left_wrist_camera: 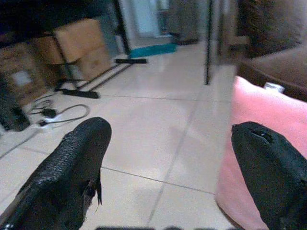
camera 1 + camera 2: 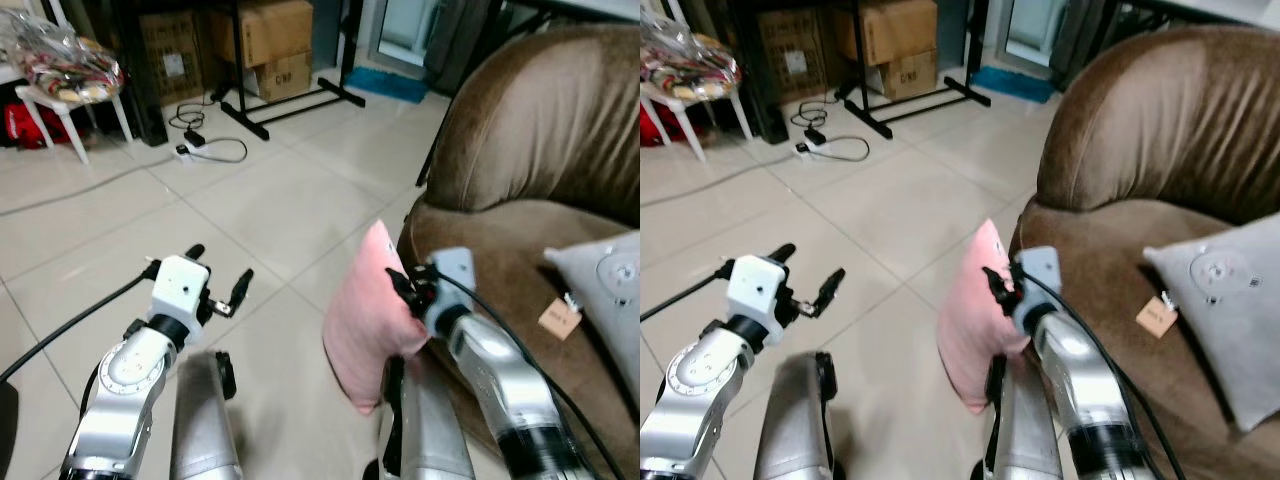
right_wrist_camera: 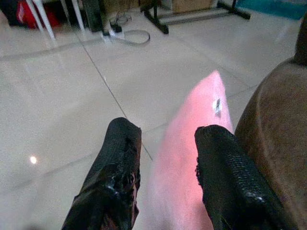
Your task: Move the pillow to the sofa from floor
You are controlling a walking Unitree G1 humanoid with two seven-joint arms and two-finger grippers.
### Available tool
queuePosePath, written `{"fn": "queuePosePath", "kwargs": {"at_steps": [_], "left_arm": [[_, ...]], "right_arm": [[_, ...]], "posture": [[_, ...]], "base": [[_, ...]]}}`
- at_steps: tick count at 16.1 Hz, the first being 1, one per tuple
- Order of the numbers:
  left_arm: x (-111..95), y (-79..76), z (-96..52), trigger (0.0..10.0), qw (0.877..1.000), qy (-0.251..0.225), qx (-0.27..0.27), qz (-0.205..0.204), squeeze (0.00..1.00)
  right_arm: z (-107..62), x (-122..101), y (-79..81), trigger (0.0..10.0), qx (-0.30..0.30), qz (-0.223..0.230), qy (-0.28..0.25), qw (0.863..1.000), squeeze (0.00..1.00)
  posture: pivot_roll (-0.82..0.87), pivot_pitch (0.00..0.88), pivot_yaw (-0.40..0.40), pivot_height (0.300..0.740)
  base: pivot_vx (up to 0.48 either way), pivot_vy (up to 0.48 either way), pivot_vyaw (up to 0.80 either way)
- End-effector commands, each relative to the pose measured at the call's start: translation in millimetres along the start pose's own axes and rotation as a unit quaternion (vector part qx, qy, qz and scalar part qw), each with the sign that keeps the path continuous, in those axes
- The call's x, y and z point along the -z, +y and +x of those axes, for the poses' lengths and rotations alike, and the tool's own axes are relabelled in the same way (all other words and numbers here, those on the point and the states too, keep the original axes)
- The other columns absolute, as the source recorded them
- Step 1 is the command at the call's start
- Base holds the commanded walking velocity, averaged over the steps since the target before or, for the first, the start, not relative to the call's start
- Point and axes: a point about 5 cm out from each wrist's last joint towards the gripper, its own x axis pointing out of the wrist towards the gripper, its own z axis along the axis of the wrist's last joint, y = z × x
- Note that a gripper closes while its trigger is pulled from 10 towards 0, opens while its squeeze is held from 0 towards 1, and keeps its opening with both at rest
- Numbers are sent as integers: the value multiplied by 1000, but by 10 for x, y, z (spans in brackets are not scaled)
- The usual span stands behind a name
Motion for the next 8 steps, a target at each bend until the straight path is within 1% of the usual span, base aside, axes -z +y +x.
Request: {"fn": "queuePosePath", "kwargs": {"at_steps": [1, 2, 3, 4, 5, 6, 7, 8], "left_arm": [[-12, -41, 6, 10000, 1000, 2, 22, 9, 157], [-3, -68, -5, 10000, 999, 5, 39, 8, 157], [-6, -96, -17, 10000, 998, 7, 61, 6, 161], [-12, -116, -22, 10000, 997, 7, 78, 1, 157], [-24, -147, -35, 10000, 994, 7, 107, -9, 149], [-25, -178, -50, 10000, 990, 11, 141, -9, 141], [-12, -188, -60, 10000, 987, 19, 161, -5, 141], [0, -194, -72, 10000, 985, 25, 173, -4, 145]], "right_arm": [[51, 39, -1, 10000, -2, -16, 13, 1000, 0], [126, 52, -10, 10000, 9, -6, 20, 1000, 1000], [178, 41, -22, 10000, 22, 3, 21, 1000, 1000], [208, 23, -26, 10000, 27, 1, 20, 999, 1000], [253, 3, -46, 10000, 43, -18, 26, 999, 1000], [291, 1, -92, 10000, 68, -44, 44, 996, 1000], [311, 11, -120, 10000, 87, -50, 58, 993, 1000], [318, 55, -136, 10000, 102, -72, 77, 989, 1000]], "posture": [[7, 0, -59, 405], [13, 0, -63, 405], [19, 0, -66, 405], [22, 0, -67, 405], [24, 0, -66, 405], [34, 0, -70, 405], [35, 0, -64, 405], [25, 0, -53, 405]], "base": [[0, 0, 0], [0, 0, 0], [0, 0, 0], [0, 0, 0], [0, 0, 0], [0, 0, 0], [0, 0, 0], [0, 0, 0]]}}
